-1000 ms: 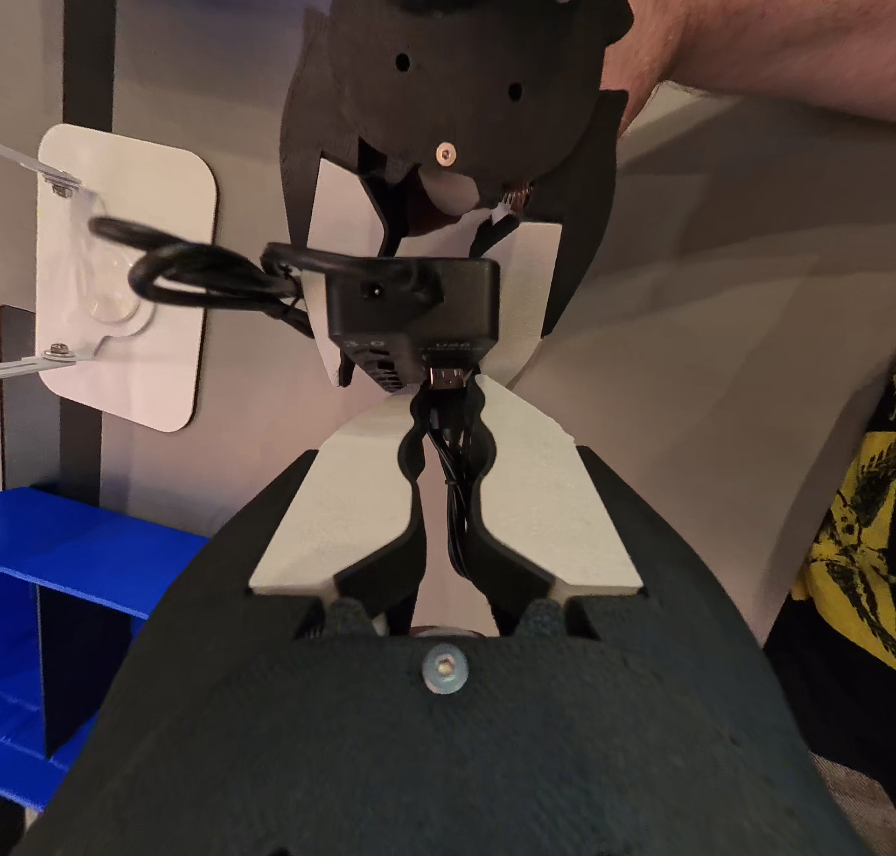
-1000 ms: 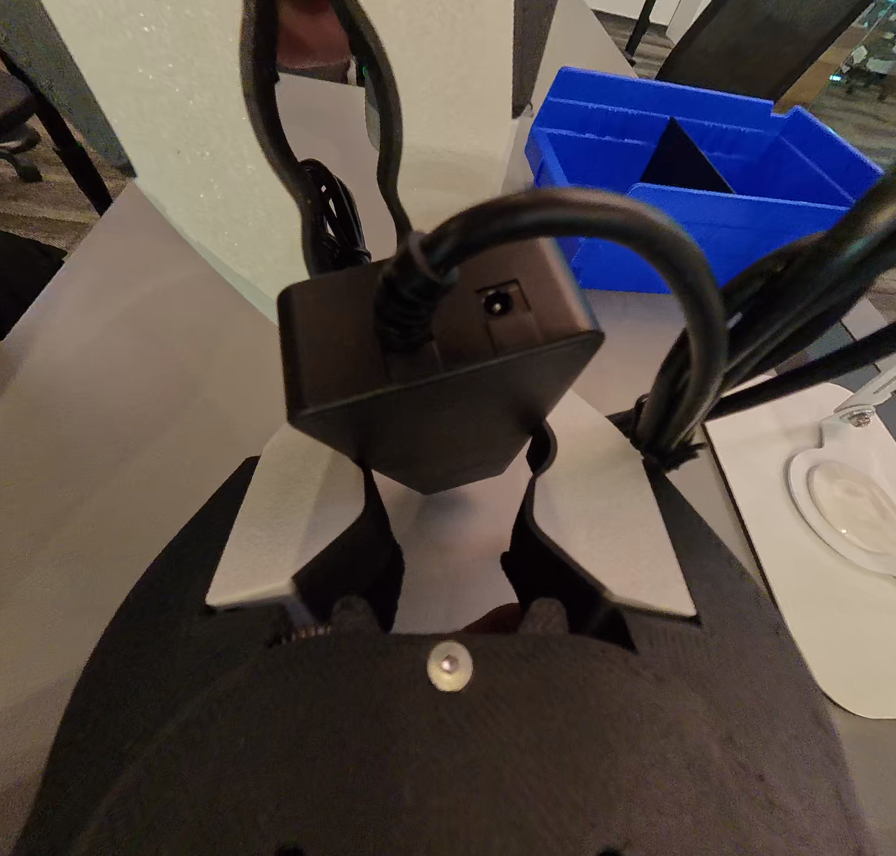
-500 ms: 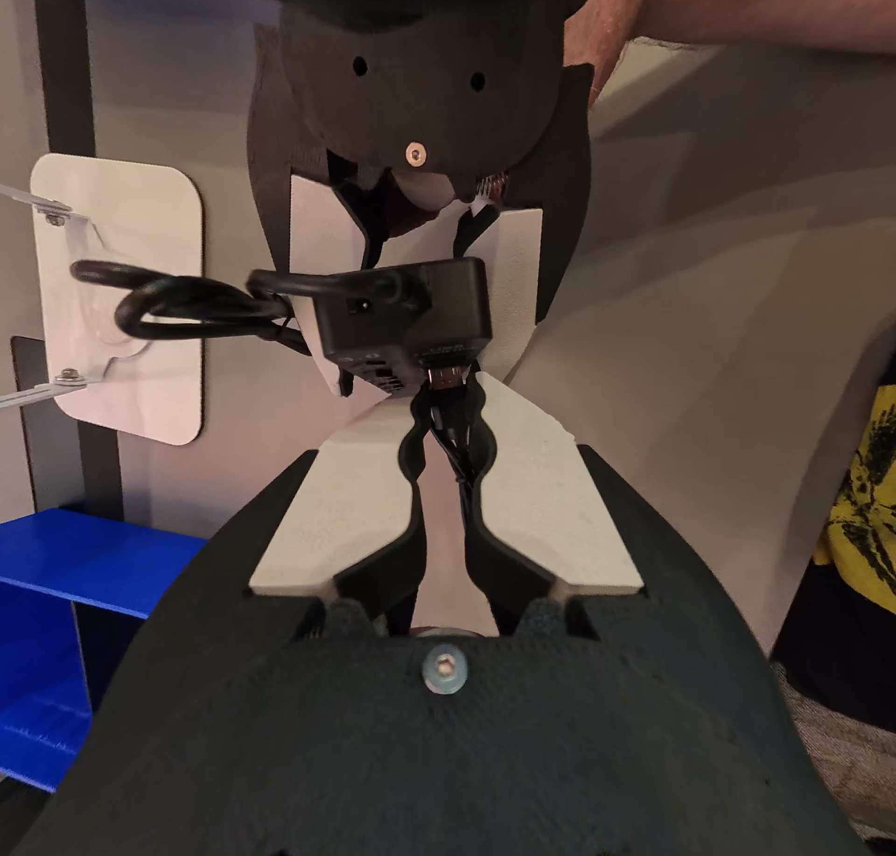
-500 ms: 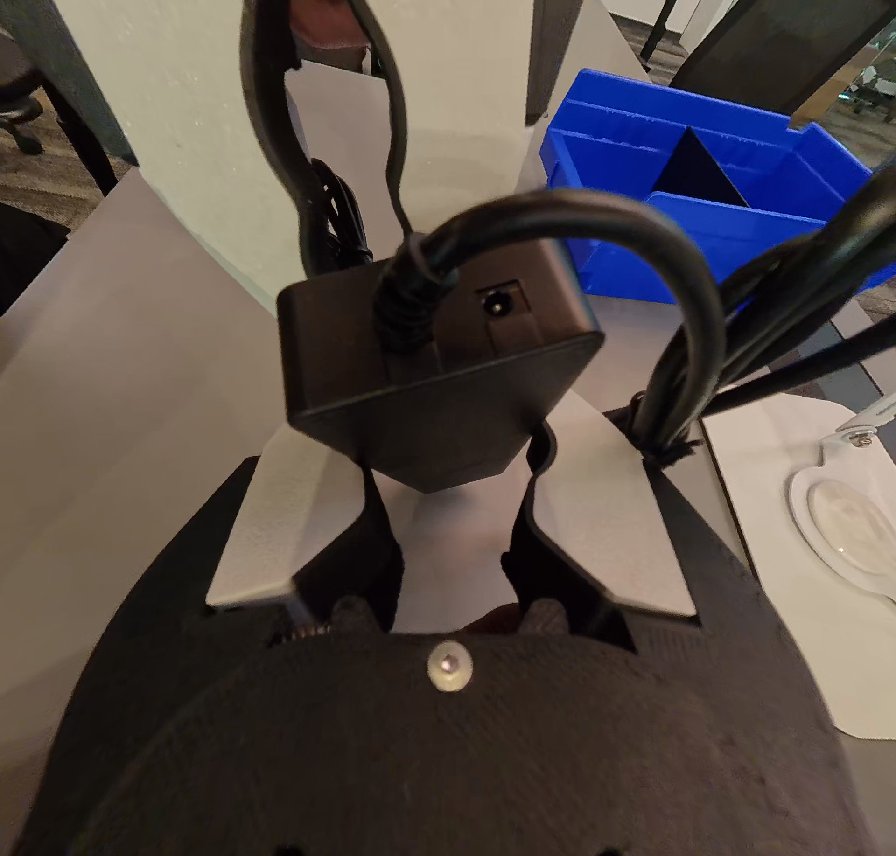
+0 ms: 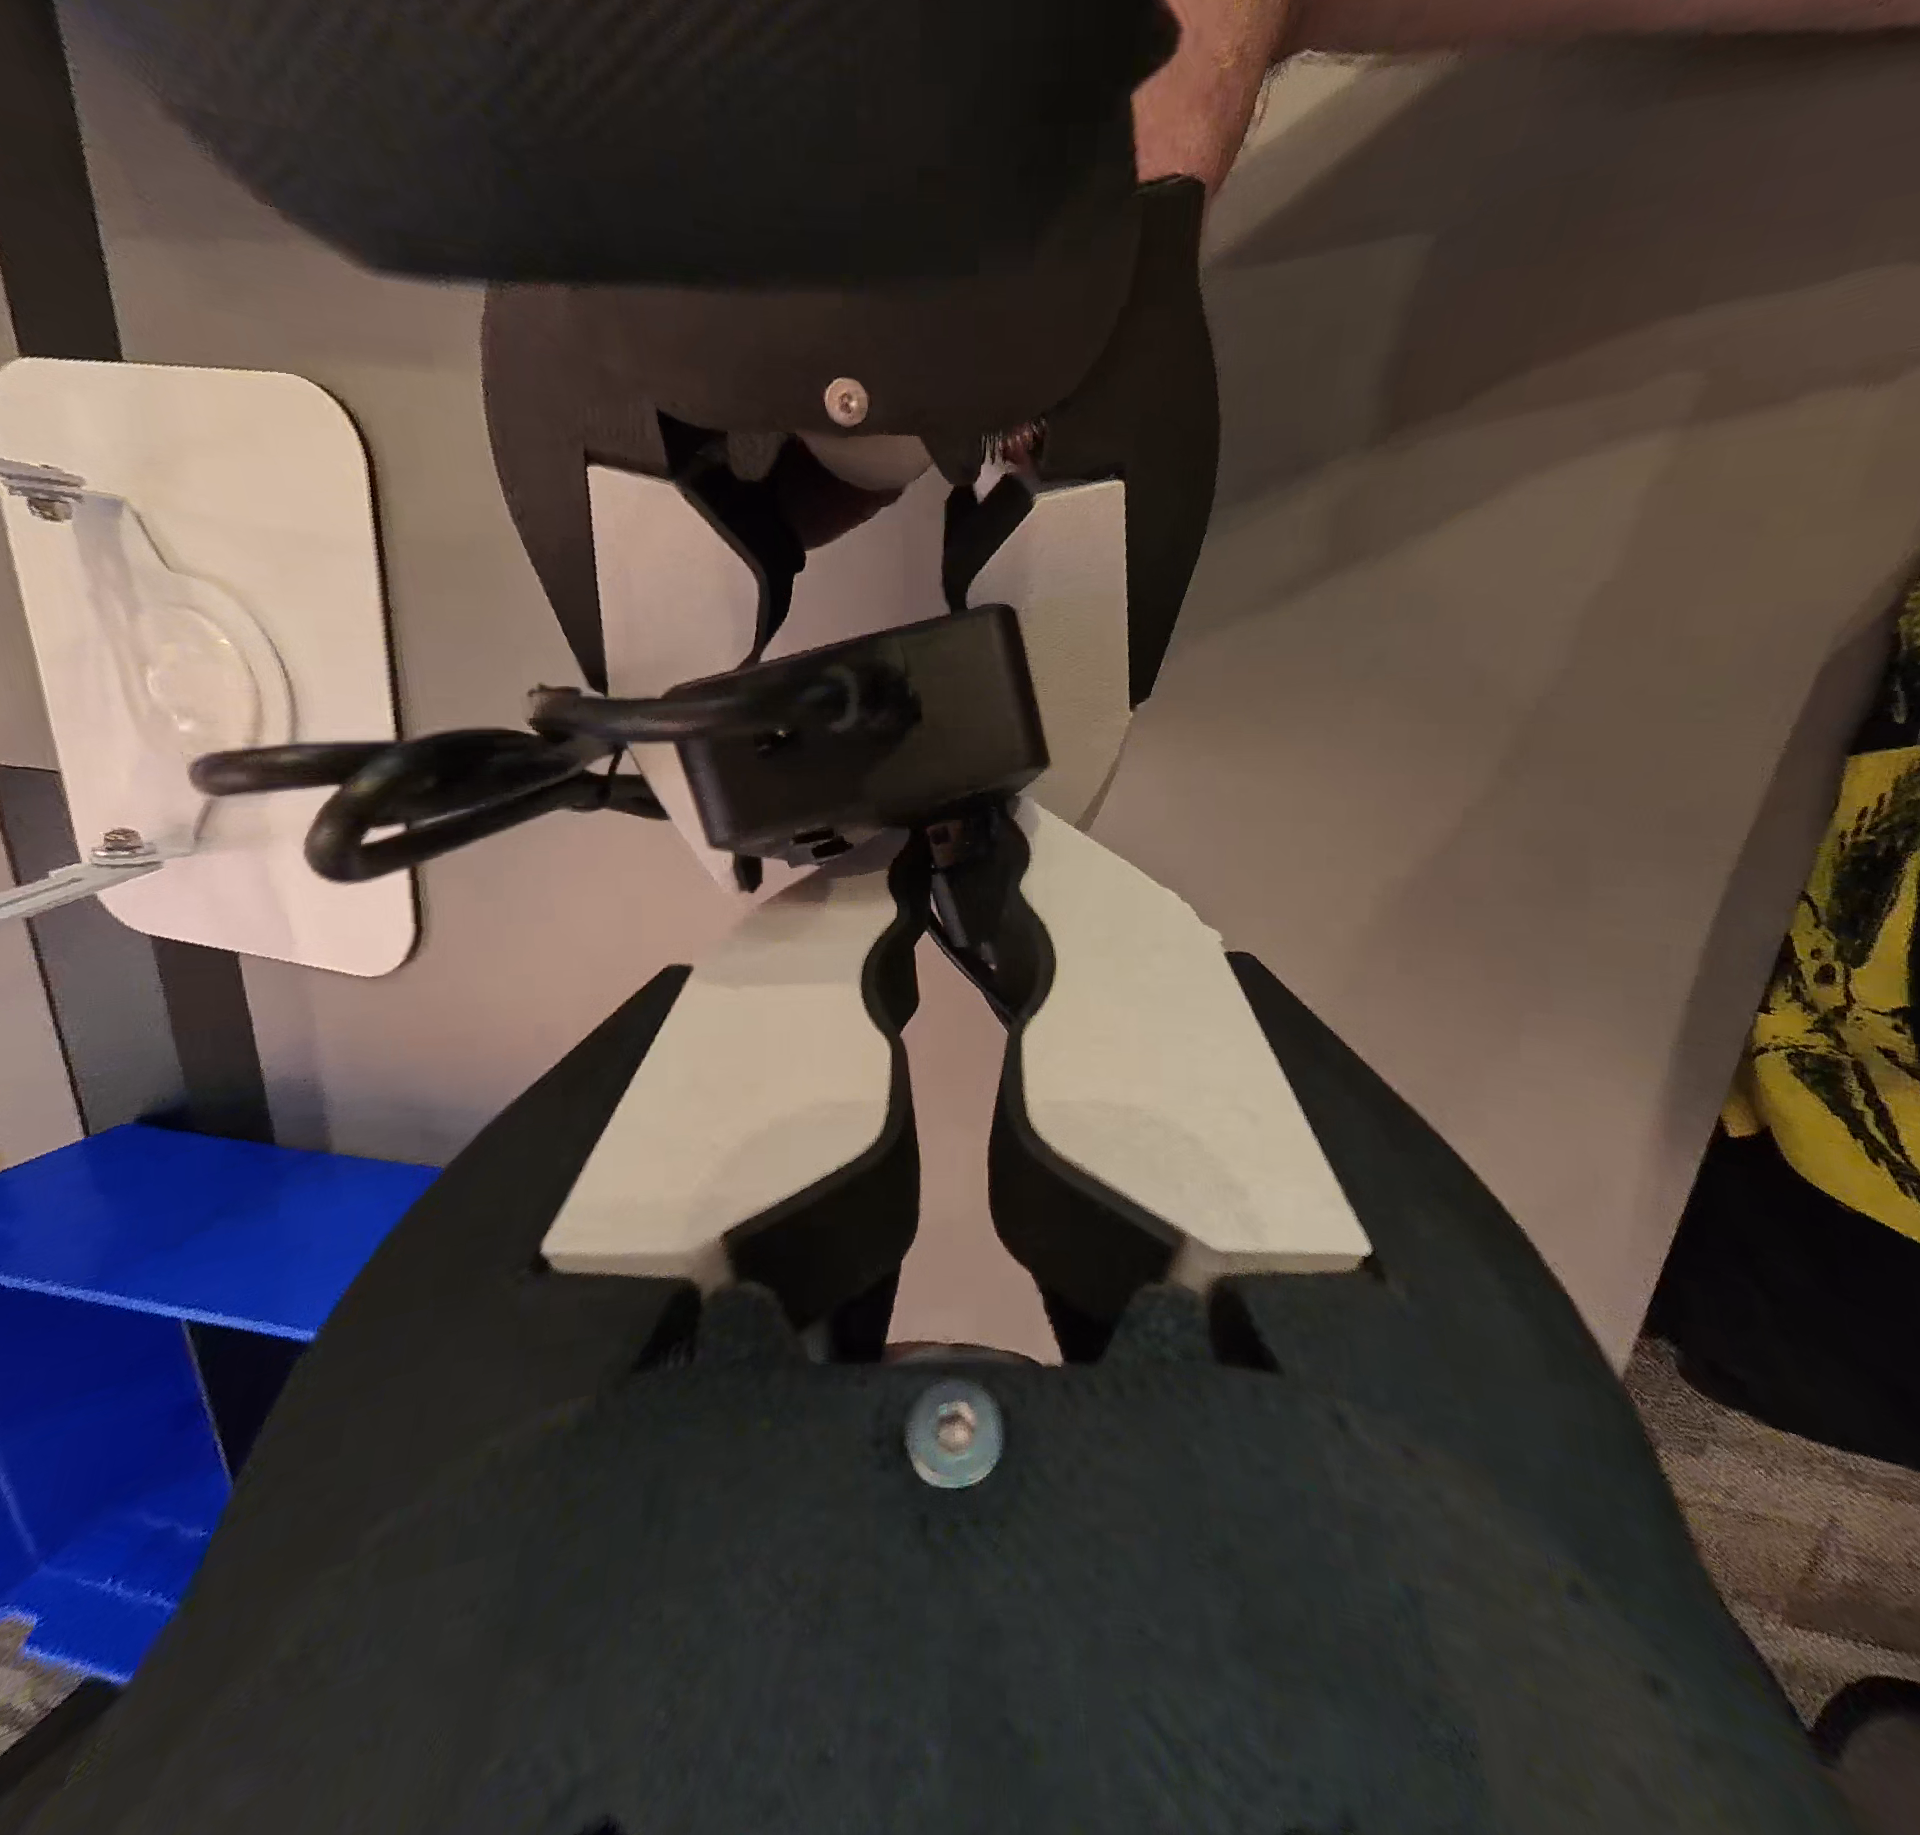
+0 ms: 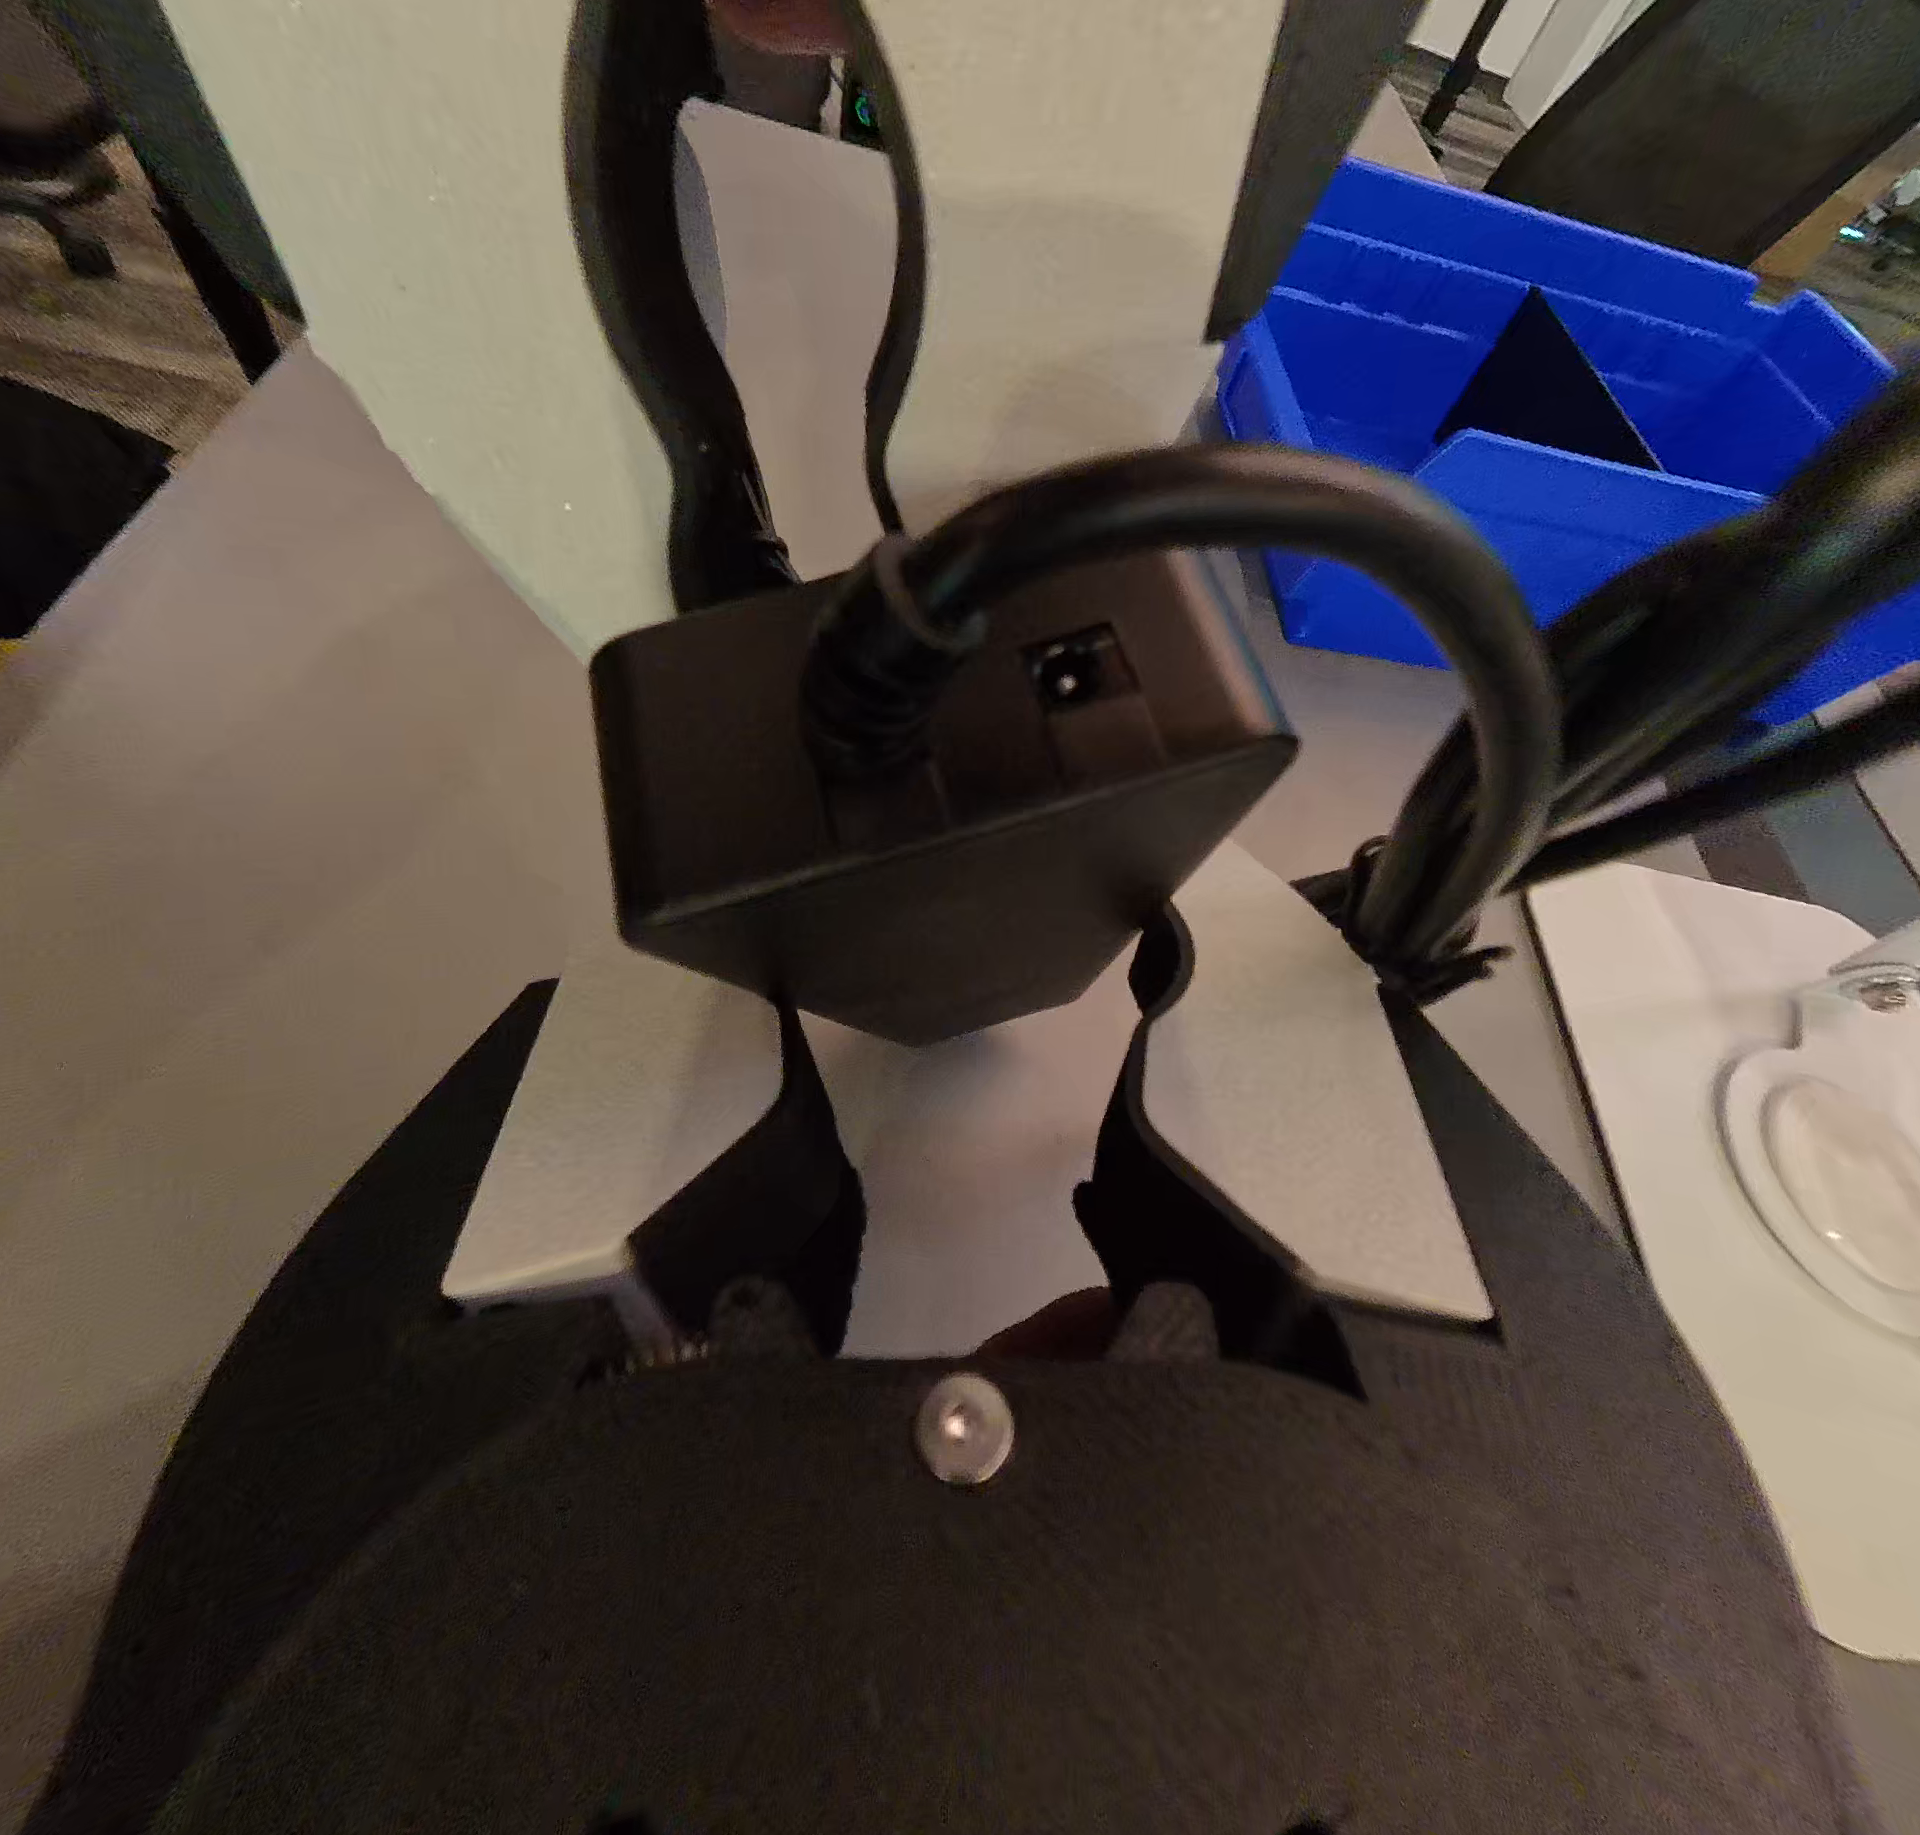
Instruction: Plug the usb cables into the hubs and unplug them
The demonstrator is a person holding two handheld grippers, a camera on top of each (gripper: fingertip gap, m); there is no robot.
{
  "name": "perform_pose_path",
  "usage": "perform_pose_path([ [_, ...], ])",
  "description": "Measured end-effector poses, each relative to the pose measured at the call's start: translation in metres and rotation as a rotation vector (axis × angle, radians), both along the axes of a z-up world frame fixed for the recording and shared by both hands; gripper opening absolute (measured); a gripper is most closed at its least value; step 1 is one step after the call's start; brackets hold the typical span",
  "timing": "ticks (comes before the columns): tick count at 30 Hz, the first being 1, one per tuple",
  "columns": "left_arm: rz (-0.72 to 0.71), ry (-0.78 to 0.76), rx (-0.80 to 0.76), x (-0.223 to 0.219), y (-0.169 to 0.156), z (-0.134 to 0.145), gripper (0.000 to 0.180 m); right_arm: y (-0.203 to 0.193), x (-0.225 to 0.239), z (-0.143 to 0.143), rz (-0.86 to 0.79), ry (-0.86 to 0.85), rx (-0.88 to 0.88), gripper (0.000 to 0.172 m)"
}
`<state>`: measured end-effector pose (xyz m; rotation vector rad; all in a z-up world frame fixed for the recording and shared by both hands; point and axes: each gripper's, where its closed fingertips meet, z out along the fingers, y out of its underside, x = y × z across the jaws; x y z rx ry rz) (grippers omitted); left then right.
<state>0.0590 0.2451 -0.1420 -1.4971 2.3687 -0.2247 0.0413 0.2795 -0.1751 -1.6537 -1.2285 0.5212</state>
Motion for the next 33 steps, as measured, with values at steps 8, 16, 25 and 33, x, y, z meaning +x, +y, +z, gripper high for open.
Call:
perform_pose_path([
  [8,-0.003,-0.058,0.039,-0.002,0.004,0.010,0.012,0.001,-0.002,0.013,0.009,0.130,-0.011,0.063],
  [16,0.064,-0.164,0.010,-0.007,0.008,0.026,0.036,0.002,0.003,0.018,-0.002,0.174,-0.011,0.063],
  [25,0.083,-0.172,0.057,-0.018,0.009,0.009,0.019,-0.001,0.002,0.025,0.015,0.205,-0.004,0.063],
  [33,0.089,-0.175,0.036,-0.017,0.010,0.011,0.011,-0.003,-0.002,0.024,0.029,0.207,-0.026,0.063],
])
